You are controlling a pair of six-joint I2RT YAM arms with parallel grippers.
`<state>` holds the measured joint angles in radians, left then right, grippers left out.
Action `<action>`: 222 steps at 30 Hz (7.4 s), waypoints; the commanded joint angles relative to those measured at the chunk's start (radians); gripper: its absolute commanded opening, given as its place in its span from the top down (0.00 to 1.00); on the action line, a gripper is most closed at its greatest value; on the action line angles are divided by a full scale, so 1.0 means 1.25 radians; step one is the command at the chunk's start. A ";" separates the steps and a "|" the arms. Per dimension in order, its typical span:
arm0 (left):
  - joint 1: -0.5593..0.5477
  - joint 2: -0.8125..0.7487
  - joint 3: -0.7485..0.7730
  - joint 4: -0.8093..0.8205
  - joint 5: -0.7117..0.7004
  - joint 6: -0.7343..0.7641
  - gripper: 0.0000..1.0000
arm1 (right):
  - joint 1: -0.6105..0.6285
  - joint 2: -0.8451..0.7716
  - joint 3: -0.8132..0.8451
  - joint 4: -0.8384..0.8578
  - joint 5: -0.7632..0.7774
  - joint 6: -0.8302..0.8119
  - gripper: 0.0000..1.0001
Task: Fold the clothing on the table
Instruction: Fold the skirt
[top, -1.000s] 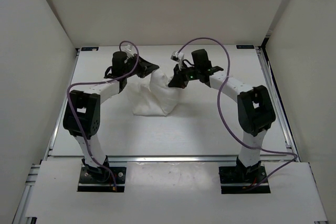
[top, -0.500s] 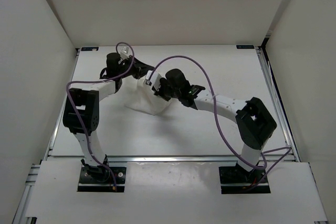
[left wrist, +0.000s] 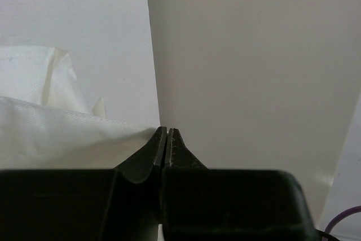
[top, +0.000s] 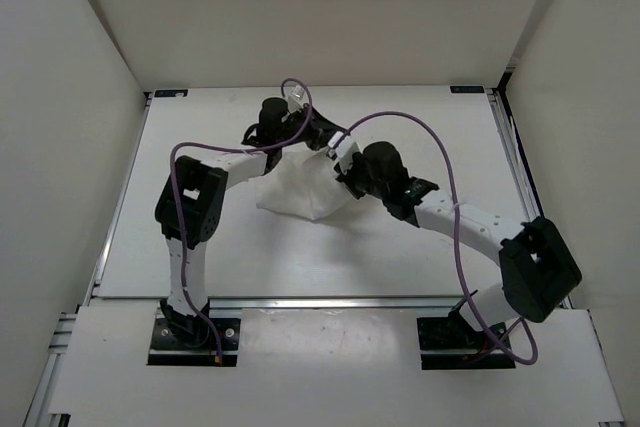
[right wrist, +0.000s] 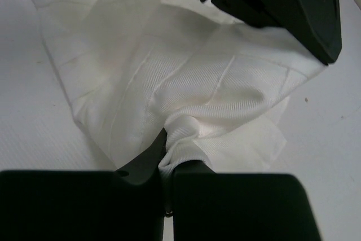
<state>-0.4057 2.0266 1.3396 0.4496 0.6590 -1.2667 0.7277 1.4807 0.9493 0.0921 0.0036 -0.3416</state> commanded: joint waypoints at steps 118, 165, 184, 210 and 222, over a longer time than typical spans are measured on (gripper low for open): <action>0.153 -0.355 -0.367 -0.292 0.236 0.319 1.00 | -0.353 0.632 0.455 0.431 -1.179 1.122 1.00; 0.258 -0.546 -0.555 -0.112 0.036 0.202 1.00 | -0.200 0.906 0.660 0.431 -1.306 1.259 0.99; 0.154 -0.343 -0.436 -0.124 0.069 0.228 1.00 | -0.332 0.591 0.586 0.480 -1.289 1.374 0.99; 0.231 -0.080 -0.539 0.102 0.037 0.105 1.00 | -0.578 0.352 0.379 0.200 -1.318 1.180 1.00; 0.318 -0.455 -0.349 -0.026 -0.038 0.155 0.01 | -0.581 0.320 0.452 0.162 -1.290 1.126 1.00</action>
<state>-0.0475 1.6009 0.8024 0.4618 0.6399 -1.0908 0.0086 1.9549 1.4517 0.3603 -1.4879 1.1477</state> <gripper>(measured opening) 0.970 0.003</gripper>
